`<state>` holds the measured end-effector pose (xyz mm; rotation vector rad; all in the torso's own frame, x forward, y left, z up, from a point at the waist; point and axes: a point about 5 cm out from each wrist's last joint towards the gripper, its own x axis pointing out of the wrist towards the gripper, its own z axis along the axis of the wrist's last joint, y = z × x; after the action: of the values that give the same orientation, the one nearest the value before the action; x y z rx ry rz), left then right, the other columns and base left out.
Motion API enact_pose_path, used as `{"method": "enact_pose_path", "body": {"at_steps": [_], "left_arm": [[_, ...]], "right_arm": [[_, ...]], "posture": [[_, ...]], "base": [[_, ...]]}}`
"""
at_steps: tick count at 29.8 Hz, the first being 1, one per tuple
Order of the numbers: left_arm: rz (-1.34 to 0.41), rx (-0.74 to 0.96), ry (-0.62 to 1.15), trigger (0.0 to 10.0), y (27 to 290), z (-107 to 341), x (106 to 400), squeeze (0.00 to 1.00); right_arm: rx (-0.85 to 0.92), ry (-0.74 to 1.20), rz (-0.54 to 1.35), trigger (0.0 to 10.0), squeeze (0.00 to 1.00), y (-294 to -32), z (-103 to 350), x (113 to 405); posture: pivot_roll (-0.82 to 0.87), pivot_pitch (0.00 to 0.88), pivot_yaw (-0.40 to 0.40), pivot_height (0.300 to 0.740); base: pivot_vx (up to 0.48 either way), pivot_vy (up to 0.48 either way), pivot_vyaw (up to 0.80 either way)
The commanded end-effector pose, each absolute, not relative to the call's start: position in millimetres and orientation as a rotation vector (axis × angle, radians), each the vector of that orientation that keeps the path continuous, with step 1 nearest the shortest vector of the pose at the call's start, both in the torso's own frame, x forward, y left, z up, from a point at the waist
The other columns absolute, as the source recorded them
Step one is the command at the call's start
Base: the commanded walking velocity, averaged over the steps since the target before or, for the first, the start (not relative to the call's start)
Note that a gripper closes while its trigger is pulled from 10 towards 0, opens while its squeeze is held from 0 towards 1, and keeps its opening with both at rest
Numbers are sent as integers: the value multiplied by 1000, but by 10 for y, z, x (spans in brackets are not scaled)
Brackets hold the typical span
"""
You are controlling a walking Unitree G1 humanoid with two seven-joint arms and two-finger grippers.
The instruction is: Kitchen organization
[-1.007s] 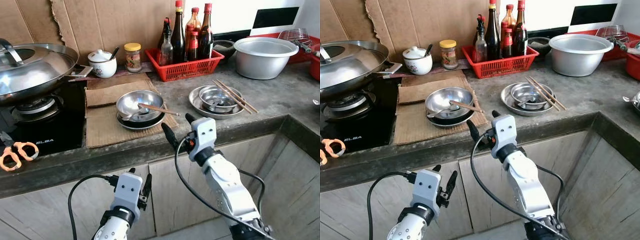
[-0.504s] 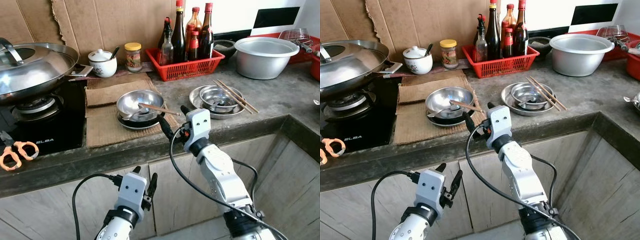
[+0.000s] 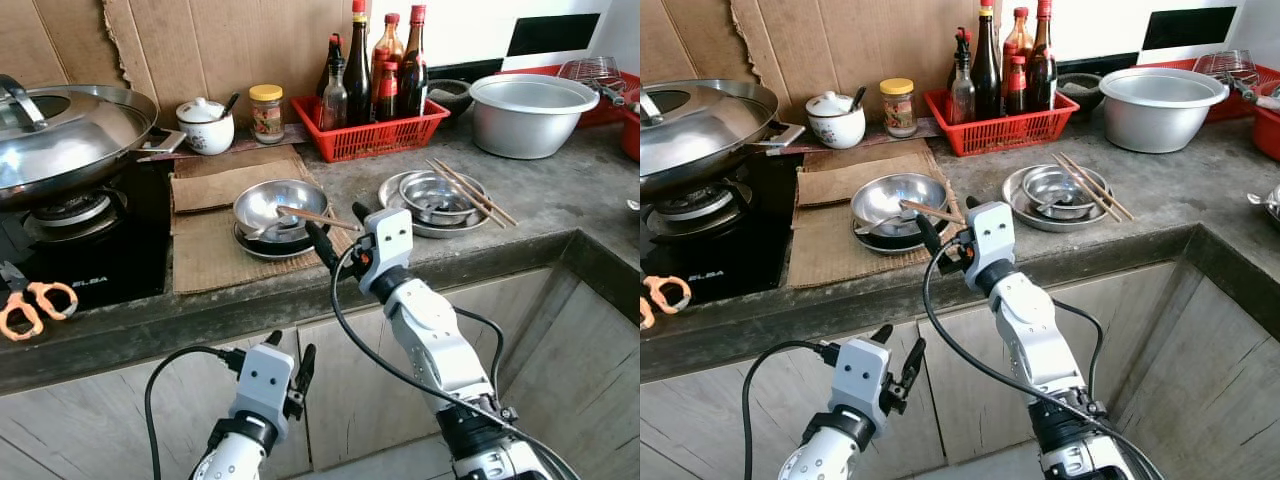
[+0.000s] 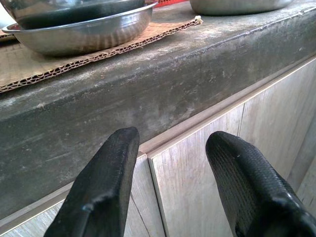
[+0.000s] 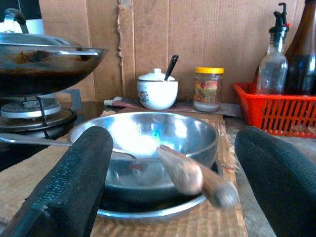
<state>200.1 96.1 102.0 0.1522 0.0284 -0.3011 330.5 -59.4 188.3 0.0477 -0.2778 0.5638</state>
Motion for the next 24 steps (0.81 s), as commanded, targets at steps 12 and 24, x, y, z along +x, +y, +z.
{"method": "enact_pose_path", "body": {"at_steps": [12, 24], "left_arm": [[-291, 148, 5, 10000, 955, 1038, 2001, 0], [-290, 148, 15, 10000, 949, 1027, 2010, 0]], "right_arm": [[53, -326, 579, 0, 0, -523, 1986, 3353], [68, -306, 582, 10000, 0, -503, 1978, 3390]], "posture": [[81, 0, -15, 740], [82, 2, -17, 740]], "base": [[0, 0, 0], [0, 0, 0]]}}
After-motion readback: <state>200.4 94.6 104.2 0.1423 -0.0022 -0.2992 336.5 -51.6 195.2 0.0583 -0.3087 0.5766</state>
